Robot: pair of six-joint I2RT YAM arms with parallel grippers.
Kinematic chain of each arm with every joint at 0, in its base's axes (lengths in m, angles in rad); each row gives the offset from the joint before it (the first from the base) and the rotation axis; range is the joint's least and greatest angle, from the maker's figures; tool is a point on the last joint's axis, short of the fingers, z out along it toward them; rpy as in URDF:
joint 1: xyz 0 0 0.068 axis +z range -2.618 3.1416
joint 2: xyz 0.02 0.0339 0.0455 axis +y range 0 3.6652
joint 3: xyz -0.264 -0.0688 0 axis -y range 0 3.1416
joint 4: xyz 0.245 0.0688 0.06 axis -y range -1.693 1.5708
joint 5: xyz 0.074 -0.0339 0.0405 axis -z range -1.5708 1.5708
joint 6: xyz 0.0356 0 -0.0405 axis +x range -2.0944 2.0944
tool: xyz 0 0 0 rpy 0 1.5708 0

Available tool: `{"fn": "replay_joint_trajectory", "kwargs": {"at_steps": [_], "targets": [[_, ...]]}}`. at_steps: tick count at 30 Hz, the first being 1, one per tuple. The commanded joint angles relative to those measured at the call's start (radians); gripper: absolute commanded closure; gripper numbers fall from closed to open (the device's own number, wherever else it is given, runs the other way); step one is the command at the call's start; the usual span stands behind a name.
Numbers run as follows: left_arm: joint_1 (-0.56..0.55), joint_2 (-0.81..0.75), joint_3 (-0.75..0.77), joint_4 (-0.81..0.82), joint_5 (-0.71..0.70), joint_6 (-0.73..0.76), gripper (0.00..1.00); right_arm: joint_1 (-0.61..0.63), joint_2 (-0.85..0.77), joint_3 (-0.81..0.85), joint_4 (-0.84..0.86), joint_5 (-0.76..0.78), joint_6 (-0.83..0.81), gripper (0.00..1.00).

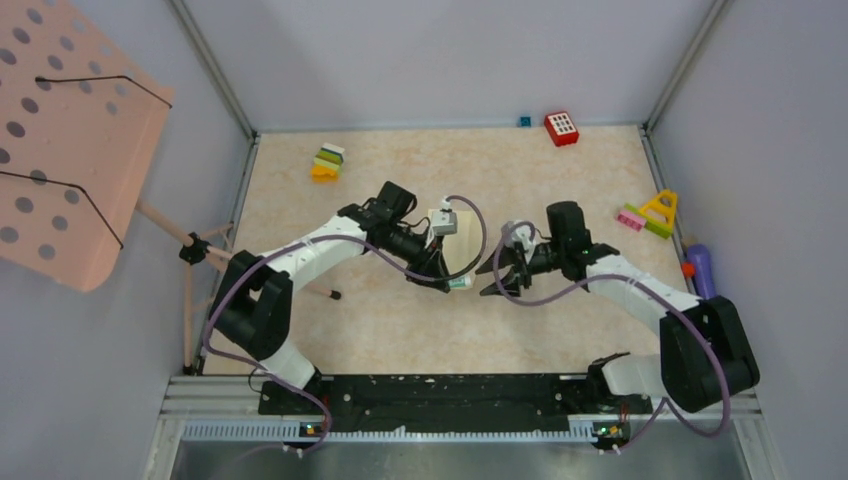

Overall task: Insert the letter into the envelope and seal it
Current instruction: Unscrew the solid glue.

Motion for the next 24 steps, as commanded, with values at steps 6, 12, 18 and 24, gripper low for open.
{"fn": "replay_joint_trajectory", "kwargs": {"at_steps": [6,12,18,24], "targets": [[0.021,0.061,0.051,-0.058,0.158,0.011,1.0,0.043,-0.121,-0.112,0.25,0.026,-0.224,0.56],[0.02,0.063,0.044,-0.054,0.162,0.004,1.0,0.101,-0.134,-0.148,0.335,0.079,-0.202,0.56],[0.023,0.061,0.045,-0.052,0.163,0.002,1.0,0.114,-0.133,-0.139,0.296,0.079,-0.232,0.58],[0.023,0.058,0.044,-0.046,0.156,-0.005,1.0,0.117,-0.128,-0.135,0.298,0.07,-0.222,0.64]]}}
